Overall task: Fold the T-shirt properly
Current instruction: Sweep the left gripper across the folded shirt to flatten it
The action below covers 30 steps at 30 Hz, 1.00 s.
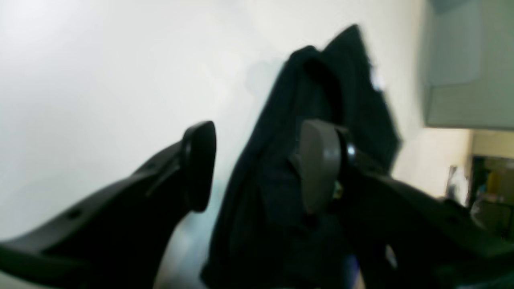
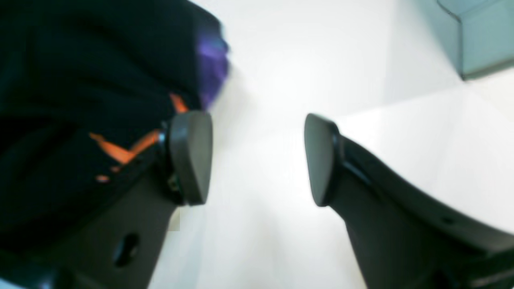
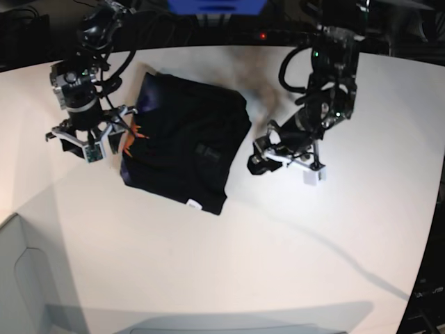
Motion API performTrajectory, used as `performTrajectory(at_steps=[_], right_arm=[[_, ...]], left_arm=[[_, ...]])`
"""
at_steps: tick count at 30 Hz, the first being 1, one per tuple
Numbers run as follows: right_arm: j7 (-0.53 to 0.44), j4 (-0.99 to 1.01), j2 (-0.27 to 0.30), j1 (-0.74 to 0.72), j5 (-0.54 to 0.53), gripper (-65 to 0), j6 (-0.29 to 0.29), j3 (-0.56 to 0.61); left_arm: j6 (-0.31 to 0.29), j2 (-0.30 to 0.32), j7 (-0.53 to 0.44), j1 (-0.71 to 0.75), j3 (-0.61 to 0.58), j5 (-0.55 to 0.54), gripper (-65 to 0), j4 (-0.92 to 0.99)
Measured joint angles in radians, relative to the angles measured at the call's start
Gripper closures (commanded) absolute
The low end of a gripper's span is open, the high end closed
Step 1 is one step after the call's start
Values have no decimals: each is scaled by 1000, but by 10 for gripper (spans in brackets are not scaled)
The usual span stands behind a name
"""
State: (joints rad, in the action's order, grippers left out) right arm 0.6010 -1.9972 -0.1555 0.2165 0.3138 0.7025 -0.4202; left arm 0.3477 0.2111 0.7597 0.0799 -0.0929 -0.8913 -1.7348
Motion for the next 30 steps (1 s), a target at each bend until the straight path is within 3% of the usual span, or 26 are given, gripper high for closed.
performTrajectory(at_steps=[5, 14, 17, 19, 22, 25, 29, 30], right_arm=[[-3, 1, 0, -13, 0, -441, 0, -20], [1, 1, -3, -5, 0, -447, 0, -22], [1, 1, -3, -5, 0, -447, 0, -22], [1, 1, -3, -11, 0, -445, 0, -22], [1, 1, -3, -20, 1, -444, 0, -24], [-2, 1, -6, -43, -4, -444, 0, -54], [-2, 1, -6, -97, -7, -444, 0, -143], [2, 1, -6, -115, -1, -444, 0, -170]], left_arm=[[-2, -18, -12, -101, -115, -2, -328, 189], [-8, -24, -36, -163, -284, -3, -318, 262], [-9, -24, -43, -187, -346, -3, -182, 290], [-18, -24, -50, -202, -380, -11, -15, 317], [-35, -17, -28, -278, -452, -32, -18, 381], [-42, -21, -27, -405, -598, -24, 0, 477], [-54, -38, -61, -567, -844, 101, 0, 558], [-82, -41, -66, -602, -904, 138, 0, 571]])
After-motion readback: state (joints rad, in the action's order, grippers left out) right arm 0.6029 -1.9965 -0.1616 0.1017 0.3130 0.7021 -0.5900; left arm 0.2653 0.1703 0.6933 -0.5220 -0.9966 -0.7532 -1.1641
